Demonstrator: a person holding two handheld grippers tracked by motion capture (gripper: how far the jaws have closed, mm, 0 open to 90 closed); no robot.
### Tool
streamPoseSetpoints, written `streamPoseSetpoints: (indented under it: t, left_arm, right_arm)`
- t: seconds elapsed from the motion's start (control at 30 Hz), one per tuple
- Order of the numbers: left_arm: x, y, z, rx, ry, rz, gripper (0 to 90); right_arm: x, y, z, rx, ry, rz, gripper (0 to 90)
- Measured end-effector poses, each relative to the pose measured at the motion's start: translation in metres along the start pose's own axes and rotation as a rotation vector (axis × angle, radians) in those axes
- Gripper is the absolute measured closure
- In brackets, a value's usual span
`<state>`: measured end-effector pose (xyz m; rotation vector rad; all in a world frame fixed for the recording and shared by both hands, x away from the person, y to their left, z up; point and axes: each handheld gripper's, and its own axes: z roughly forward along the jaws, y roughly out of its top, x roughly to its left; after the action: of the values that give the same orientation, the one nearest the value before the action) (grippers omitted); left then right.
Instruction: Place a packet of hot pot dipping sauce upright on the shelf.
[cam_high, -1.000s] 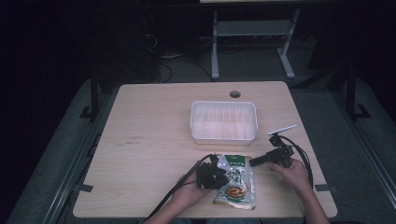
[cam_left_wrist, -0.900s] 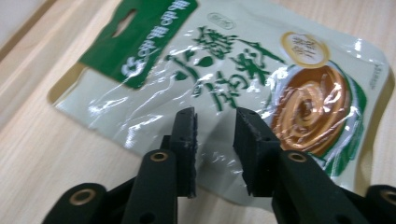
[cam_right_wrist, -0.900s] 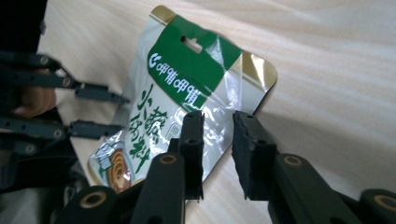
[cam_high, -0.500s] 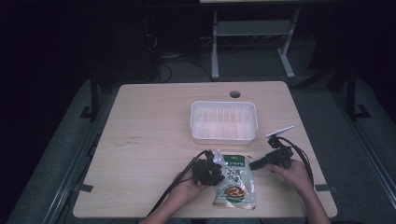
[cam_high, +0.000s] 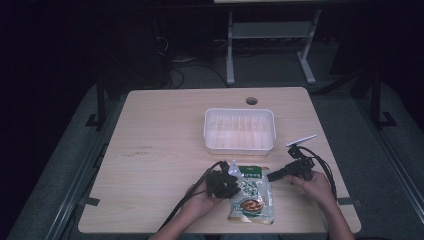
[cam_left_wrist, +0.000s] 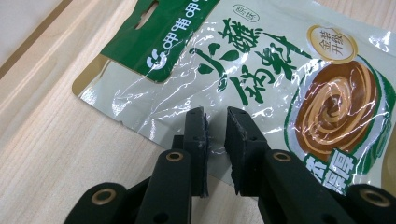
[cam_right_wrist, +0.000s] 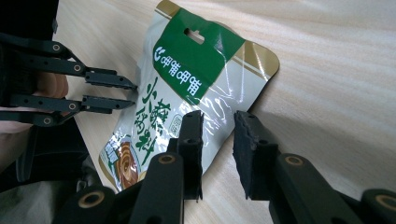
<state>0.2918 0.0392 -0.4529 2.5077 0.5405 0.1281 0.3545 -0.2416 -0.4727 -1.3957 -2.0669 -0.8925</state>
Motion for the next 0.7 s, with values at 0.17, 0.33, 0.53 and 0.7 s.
streamPoseSetpoints:
  t: [0.17,0.33,0.53,0.7]
  left_arm:
    - [-0.0010,0.0001,0.0002,0.000,0.007,0.007,79.3]
    - [-0.0010,0.0000,0.0003,-0.001,0.006,0.008,80.6]
    - [-0.0008,0.0002,0.0006,-0.002,0.006,0.009,81.5]
    - [-0.0008,0.0007,0.0011,-0.004,0.006,0.009,81.9]
  right_arm:
    - [0.0013,-0.0007,-0.0022,-0.020,0.007,-0.014,75.4]
    - [0.0021,-0.0012,-0.0039,-0.031,0.018,-0.018,78.0]
    - [0.0022,-0.0020,-0.0064,-0.051,0.059,-0.023,81.8]
    - [0.0036,-0.0017,-0.0065,-0.059,0.064,-0.032,82.2]
